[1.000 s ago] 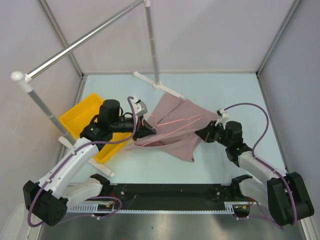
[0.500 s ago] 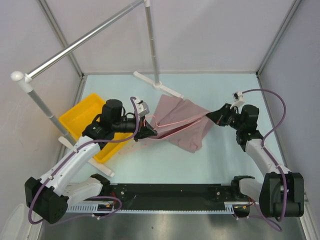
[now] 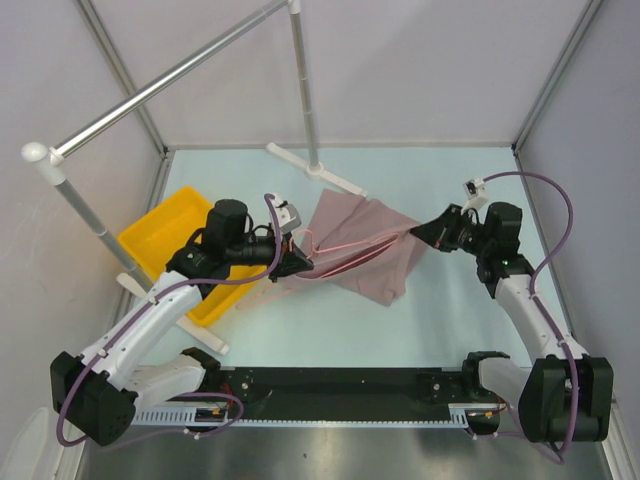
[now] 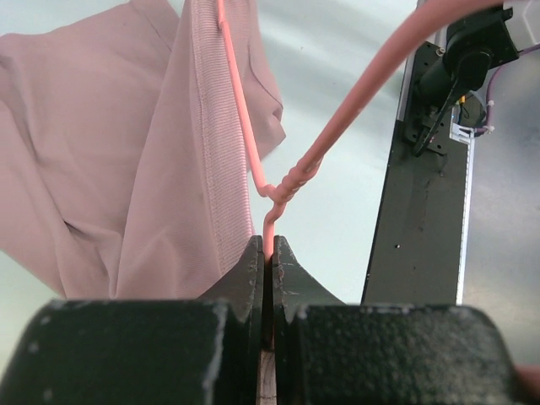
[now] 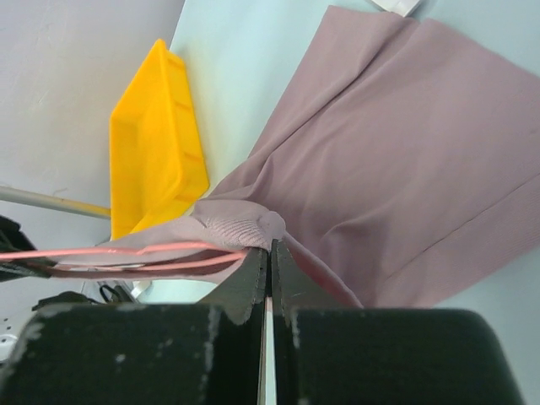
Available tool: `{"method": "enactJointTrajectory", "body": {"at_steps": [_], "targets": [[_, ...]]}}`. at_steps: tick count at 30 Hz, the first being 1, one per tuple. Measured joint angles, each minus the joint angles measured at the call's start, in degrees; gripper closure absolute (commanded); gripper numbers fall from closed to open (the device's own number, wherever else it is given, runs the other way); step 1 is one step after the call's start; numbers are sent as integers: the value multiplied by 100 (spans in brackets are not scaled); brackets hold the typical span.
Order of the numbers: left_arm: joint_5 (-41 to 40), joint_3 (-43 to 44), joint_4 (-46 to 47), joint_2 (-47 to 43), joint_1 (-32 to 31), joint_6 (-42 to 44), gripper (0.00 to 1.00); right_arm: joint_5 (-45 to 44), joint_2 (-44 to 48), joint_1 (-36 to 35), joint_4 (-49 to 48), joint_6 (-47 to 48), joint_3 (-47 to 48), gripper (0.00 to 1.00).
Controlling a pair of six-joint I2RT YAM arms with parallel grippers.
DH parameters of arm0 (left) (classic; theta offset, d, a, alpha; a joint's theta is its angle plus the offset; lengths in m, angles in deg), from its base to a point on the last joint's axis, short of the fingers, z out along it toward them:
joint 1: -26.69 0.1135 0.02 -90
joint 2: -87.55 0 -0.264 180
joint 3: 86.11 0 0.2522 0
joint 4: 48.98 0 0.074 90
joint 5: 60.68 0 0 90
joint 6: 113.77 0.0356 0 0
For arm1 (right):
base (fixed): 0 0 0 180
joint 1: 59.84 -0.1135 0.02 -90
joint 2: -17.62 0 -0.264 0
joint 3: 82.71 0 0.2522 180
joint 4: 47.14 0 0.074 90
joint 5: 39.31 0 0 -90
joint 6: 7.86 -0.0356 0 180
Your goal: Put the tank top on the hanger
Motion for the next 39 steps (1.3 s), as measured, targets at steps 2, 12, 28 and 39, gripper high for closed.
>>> {"method": "enactJointTrajectory", "body": {"at_steps": [2, 12, 28, 39], "targets": [[-42, 0, -2, 0, -4, 0, 100, 46, 155, 0, 229, 2, 55, 100], [-28, 0, -4, 0, -87, 0, 100, 227, 444, -455, 787, -83, 319, 100], [-24, -11, -7, -133, -94, 13, 100, -90, 103, -2181, 664, -564, 918, 1], [136, -11, -35, -297, -72, 52, 100, -317, 98, -1816, 2553, 702, 2323, 0]]}}
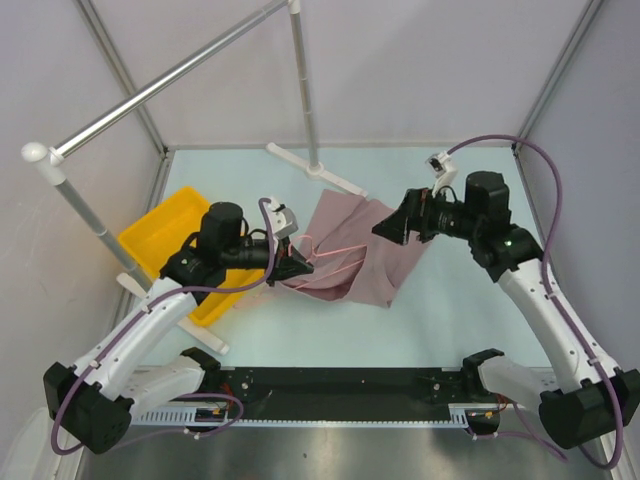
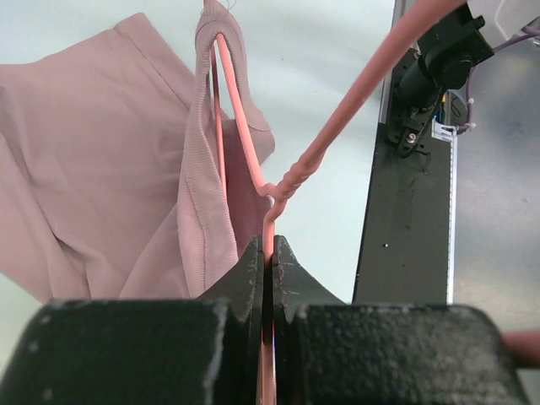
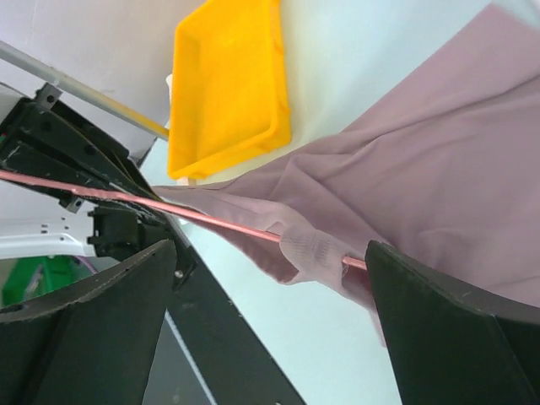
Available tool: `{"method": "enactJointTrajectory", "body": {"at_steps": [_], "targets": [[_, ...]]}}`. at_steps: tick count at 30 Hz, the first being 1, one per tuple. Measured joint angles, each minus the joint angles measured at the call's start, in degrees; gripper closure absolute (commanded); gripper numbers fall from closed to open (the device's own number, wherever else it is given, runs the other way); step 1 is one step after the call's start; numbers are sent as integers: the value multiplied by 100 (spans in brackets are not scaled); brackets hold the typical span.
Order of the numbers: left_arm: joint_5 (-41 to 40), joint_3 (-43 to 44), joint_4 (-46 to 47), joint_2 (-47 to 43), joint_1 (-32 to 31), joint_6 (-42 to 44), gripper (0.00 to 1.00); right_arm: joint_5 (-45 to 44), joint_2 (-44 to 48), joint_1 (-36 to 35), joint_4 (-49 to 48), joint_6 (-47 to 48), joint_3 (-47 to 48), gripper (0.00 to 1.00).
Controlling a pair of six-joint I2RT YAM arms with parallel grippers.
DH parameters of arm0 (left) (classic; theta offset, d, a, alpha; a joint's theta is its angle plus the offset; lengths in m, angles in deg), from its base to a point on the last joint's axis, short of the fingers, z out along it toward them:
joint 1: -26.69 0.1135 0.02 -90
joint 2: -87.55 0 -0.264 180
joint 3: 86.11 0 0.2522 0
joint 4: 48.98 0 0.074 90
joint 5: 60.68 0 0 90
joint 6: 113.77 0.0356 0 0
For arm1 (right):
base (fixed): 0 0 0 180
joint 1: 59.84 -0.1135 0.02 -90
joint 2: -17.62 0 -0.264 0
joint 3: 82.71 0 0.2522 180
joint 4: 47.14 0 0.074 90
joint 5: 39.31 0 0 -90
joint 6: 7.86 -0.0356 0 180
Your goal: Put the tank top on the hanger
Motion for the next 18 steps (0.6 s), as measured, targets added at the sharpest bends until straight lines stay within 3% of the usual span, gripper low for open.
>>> {"method": "enactJointTrajectory", "body": {"at_steps": [7, 14, 18], "targets": [[326, 0, -48, -26, 74, 48, 100, 170, 354, 210, 1134, 1493, 763, 3], [962, 125, -614, -37, 160, 367, 100, 380, 1029, -494, 1440, 2953, 358, 23], [1298, 264, -881, -52, 299, 535, 100, 525, 1036, -522, 1425, 3407, 133, 24]]}}
